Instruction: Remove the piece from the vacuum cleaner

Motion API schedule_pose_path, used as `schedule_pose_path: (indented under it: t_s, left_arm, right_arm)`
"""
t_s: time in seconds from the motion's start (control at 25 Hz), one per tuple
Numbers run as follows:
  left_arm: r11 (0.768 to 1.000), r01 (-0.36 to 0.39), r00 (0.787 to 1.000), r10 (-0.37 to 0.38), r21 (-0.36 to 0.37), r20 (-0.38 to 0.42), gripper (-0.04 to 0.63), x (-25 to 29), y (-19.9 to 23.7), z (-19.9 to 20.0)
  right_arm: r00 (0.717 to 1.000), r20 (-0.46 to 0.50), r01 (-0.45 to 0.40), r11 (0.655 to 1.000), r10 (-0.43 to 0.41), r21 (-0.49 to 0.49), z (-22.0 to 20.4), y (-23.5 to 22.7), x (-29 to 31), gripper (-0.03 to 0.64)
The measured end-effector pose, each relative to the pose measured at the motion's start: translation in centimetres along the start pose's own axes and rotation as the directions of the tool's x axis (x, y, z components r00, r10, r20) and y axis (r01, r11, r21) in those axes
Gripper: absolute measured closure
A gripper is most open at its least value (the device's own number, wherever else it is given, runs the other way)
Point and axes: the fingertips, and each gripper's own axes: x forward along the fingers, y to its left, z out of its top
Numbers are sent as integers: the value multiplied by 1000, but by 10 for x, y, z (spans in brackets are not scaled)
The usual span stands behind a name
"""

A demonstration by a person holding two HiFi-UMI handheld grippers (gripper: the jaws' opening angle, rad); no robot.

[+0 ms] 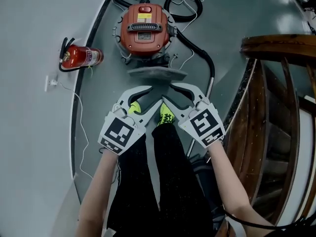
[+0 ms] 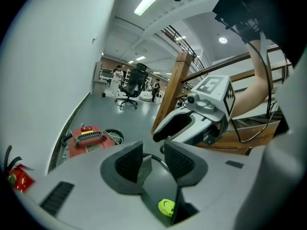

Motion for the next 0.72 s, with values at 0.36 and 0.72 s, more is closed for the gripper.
schedule_pose_path:
  t_s: [0.36,0.72]
  left_arm:
    - [996,-14,999,18,90,-37,454,32,31,-39]
    - [995,9,994,1,95,-108,431,62,51,-85]
  right_arm:
    - [999,-50,2,999,-4,-51,-38,-19,43,462]
    - [991,-135,-2,993,-14,-115,-67,-41,79,442]
